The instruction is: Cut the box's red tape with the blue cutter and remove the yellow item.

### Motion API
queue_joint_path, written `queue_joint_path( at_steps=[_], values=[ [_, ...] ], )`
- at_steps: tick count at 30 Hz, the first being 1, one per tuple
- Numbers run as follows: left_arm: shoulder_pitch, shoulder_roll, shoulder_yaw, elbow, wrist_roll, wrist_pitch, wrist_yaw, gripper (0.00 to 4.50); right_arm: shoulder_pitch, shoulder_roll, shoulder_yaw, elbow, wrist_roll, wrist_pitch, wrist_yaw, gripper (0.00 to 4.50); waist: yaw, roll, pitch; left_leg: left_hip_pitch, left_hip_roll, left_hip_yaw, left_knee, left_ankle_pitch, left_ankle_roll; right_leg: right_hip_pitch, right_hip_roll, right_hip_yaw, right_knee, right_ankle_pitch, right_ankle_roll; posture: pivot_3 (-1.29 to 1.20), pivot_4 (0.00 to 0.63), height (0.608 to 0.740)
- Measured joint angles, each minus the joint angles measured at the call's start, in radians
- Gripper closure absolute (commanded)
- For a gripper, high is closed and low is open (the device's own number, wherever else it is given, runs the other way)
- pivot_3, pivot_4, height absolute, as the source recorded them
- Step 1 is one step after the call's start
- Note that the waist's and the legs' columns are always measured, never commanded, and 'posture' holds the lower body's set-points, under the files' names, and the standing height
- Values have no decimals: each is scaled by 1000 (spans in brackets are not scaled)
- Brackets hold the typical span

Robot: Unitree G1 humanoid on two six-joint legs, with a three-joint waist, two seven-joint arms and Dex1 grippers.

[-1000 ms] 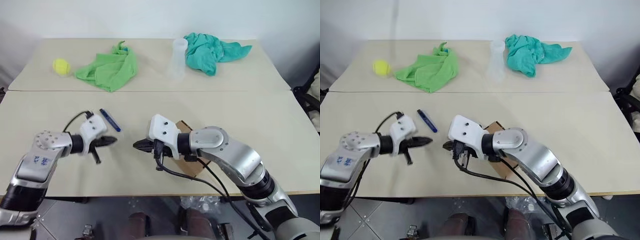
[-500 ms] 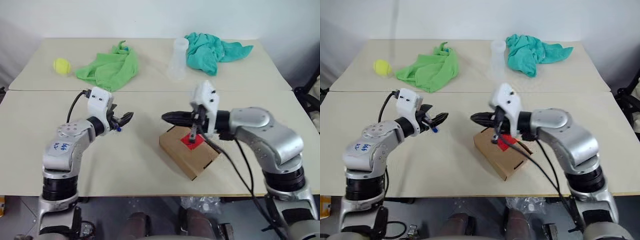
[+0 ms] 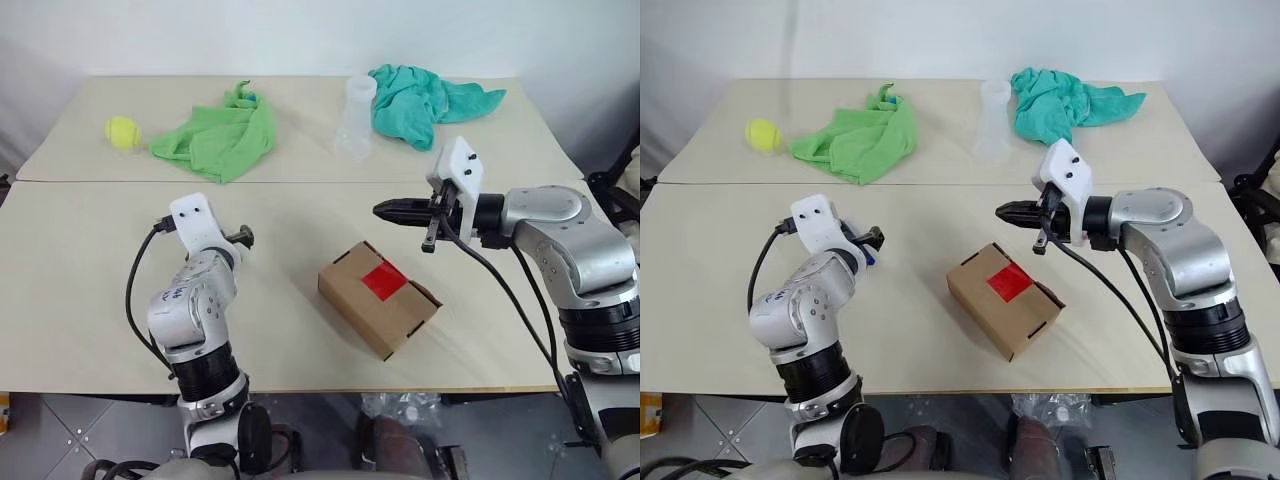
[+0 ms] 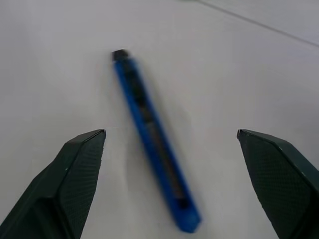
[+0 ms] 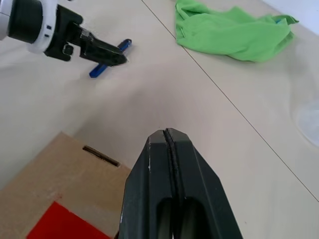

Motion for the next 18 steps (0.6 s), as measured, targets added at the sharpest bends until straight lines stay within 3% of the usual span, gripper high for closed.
queue_joint_path(
  at_steps=[3, 6, 14, 17, 18],
  values=[
    [-1, -1, 13, 1, 9, 6, 36, 38, -3, 0, -20, 37, 6, -16, 27, 4500, 3, 0, 0, 0, 0, -1, 0, 0, 0, 0, -1, 0, 0, 0, 0, 0, 150, 740],
    [-1, -2, 15, 1, 17, 6, 67, 0, -15, -6, -31, 58, 16, -5, 55, 3905, 4, 0, 0, -1, -1, -1, 0, 0, 0, 0, -1, 0, -1, 0, 0, 0, 150, 740],
    [-14, -4, 34, 27, 11, -4, 110, 0, -15, -22, -32, 58, 27, 22, 91, 1063, 4, 0, 0, -1, -1, -1, 0, 0, 0, 0, -1, -1, -1, 0, 0, 0, 150, 740],
    [-35, -3, 26, 54, 5, -13, 111, 0, -15, -22, -32, 54, 28, 25, 94, 130, 5, 0, 0, -1, -1, -1, 1, 0, 0, 0, -1, -1, -1, 1, 0, 0, 150, 740],
    [-40, -3, 8, 61, 6, -21, 110, 0, -15, -22, -32, 54, 28, 26, 94, 36, 5, 0, 0, -1, -1, -1, 0, 0, 0, 0, -1, -1, -1, 1, 0, 0, 150, 740]
  ],
)
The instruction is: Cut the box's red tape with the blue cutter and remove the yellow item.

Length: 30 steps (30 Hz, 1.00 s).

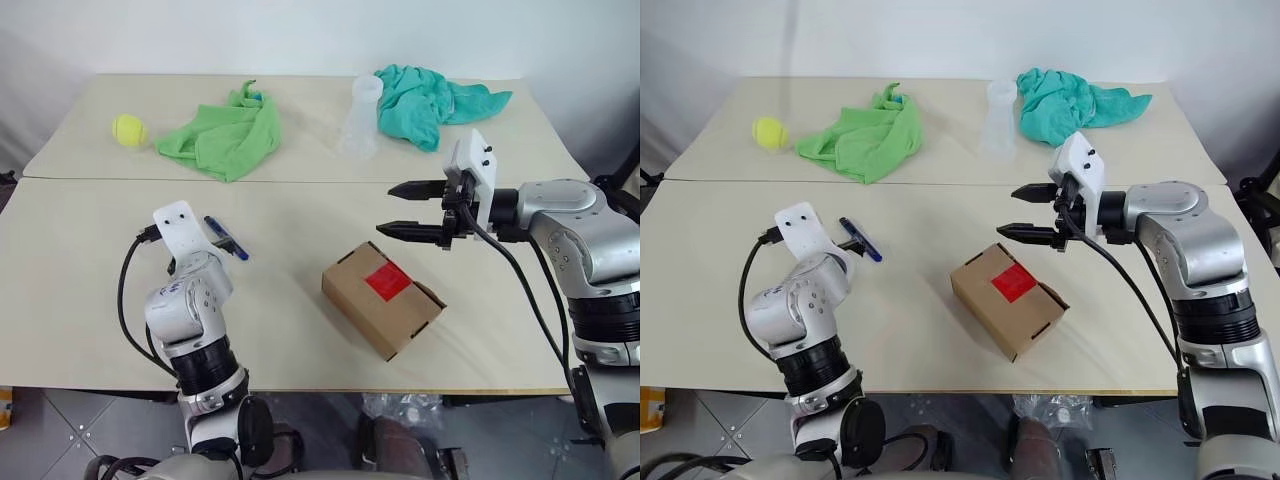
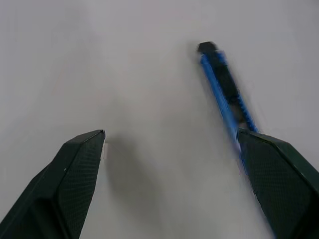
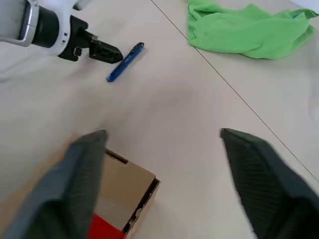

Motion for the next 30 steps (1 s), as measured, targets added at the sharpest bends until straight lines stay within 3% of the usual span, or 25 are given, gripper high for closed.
queue_joint_path(
  at_steps=[9, 17, 30],
  values=[
    [-3, 1, -86, -7, 7, -3, 0, 0, 19, -5, -26, -5, -1, 0, -5, 36, -2, 0, 0, 0, 0, 0, 0, 0, 0, 0, 0, 0, 0, 0, 0, 0, 150, 740],
    [-3, -4, -10, 54, -43, -34, 46, 0, 22, -5, -33, -15, -3, 1, -9, 36, 1, 0, 0, 0, 0, 0, 0, 0, 0, 0, 0, 0, 0, 0, 0, 0, 150, 740],
    [-18, -6, -17, 130, -116, -109, 116, 0, 33, -16, -34, -40, -3, 3, -24, 36, 19, 0, 0, 1, 0, 1, 1, 1, 0, 1, 0, 1, 1, 2, 0, 0, 150, 740]
  ],
)
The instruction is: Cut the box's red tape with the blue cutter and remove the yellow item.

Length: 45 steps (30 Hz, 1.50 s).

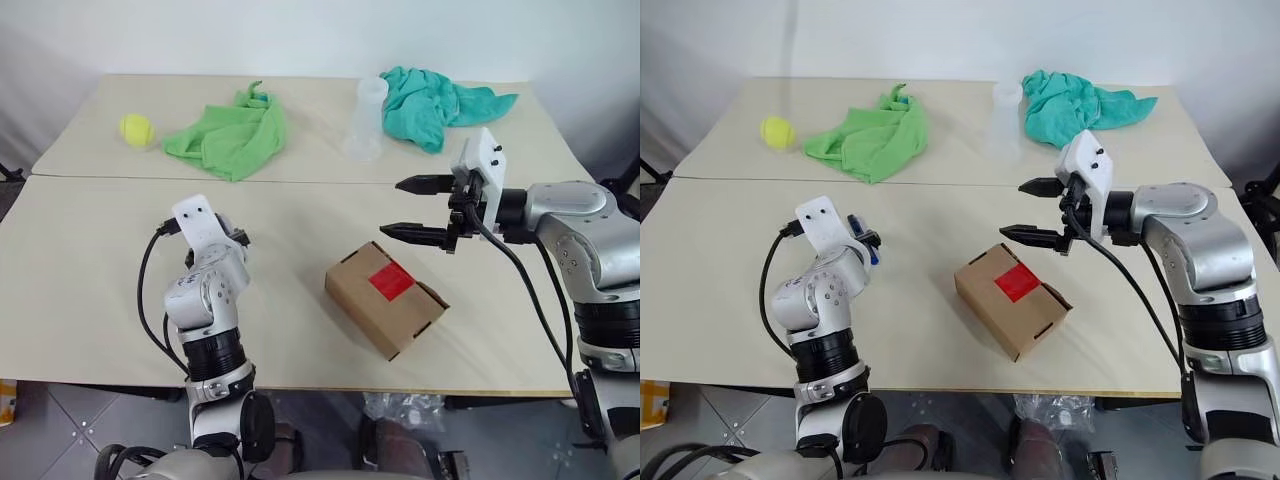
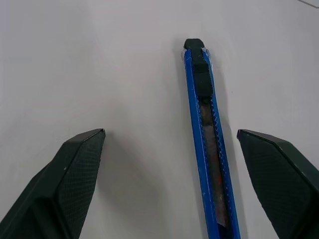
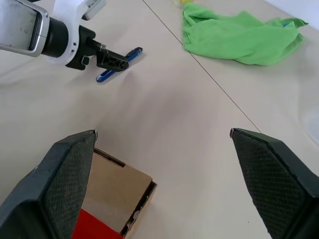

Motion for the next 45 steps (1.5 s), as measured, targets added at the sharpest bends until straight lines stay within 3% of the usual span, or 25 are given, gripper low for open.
queue_joint_path(
  at_steps=[9, 21, 27, 35, 41, 45],
  values=[
    [-8, -1, 30, -6, -64, 48, 40, 0, 8, -1, 0, -5, 0, 1, -11, 36, 2, 4, -2, 1, 0, 0, 0, 0, 0, 2, 0, 0, 0, 0, 0, 0, 150, 740],
    [-18, -1, 20, -36, -49, 217, 84, 0, 19, -1, 0, -11, 1, 1, -24, 36, -2, 14, -8, 6, 0, 4, -2, 0, 0, 4, 0, 4, 0, 0, 0, 0, 150, 740],
    [-18, -1, 32, -37, -44, 221, 85, 1341, 19, -2, 0, -13, 1, 1, -26, 0, 0, 15, -9, 6, 0, 5, -1, 0, 0, 4, 0, 5, 0, 0, 1, 0, 150, 740],
    [-26, -1, 54, -28, -43, 220, 83, 1341, 27, -2, -5, -15, 1, 0, -37, 0, 1, 17, -10, 8, 0, 6, -1, 0, 0, 4, 0, 7, 1, 1, 1, 0, 150, 740],
    [-32, -1, 82, -26, -31, 220, 84, 2731, 32, -2, -7, -15, 1, 0, -42, 0, 1, 17, -10, 10, -1, 9, -1, 0, 0, 4, 0, 10, 0, 1, 1, 0, 150, 740],
    [-34, 0, 81, -23, -19, 220, 79, 2731, 32, -2, -8, -15, 1, 0, -44, 0, 4, 17, -10, 11, -1, 10, -1, 0, 0, 4, 0, 11, 0, 1, 1, 0, 150, 740]
  ],
)
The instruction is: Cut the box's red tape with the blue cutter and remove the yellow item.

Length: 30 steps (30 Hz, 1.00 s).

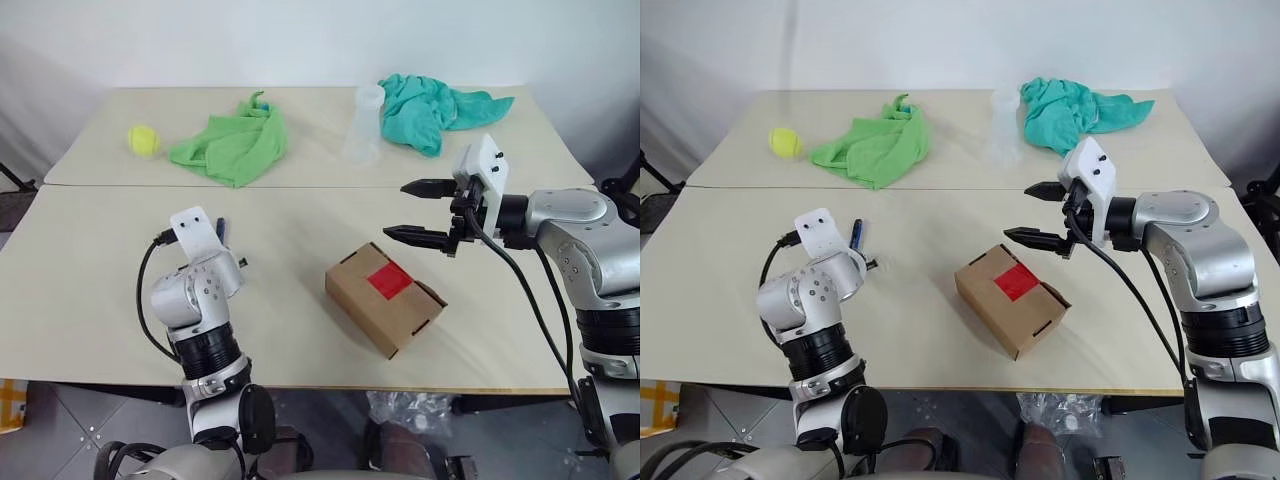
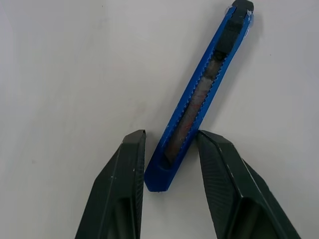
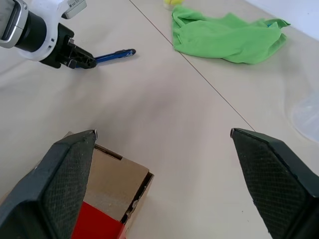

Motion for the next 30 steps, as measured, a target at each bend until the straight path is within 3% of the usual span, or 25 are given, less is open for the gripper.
queue_joint_path(
  at_steps=[6, 21, 25, 30],
  values=[
    [-4, 0, 1, 1, 13, 6, -9, 4353, 0, 0, 0, 0, 0, -1, -3, 0, -1, 0, 0, 2, 0, 2, -1, 0, 0, 0, 0, 2, 0, 0, 0, 0, 150, 740],
    [-22, 18, -43, 14, 79, 54, -65, 4353, 2, 0, -7, 0, 0, -2, -6, 0, 3, 0, 0, 1, 0, 2, -1, 0, -1, 0, 0, 7, 0, 0, 0, 0, 150, 740],
    [0, 148, -181, 11, 63, 144, -221, 4353, 6, 0, -14, -6, 1, -2, -7, 0, 7, -1, 0, -1, -1, 2, -1, 0, -1, -3, -1, 7, 1, 0, 0, 0, 150, 740],
    [91, 399, -356, -83, -53, 168, -518, 4353, 18, -4, -33, -24, 7, -1, -7, 0, -3, -1, 1, -6, 0, 0, -1, 0, -1, -7, 0, 7, 1, 1, -1, 0, 150, 740]
  ],
)
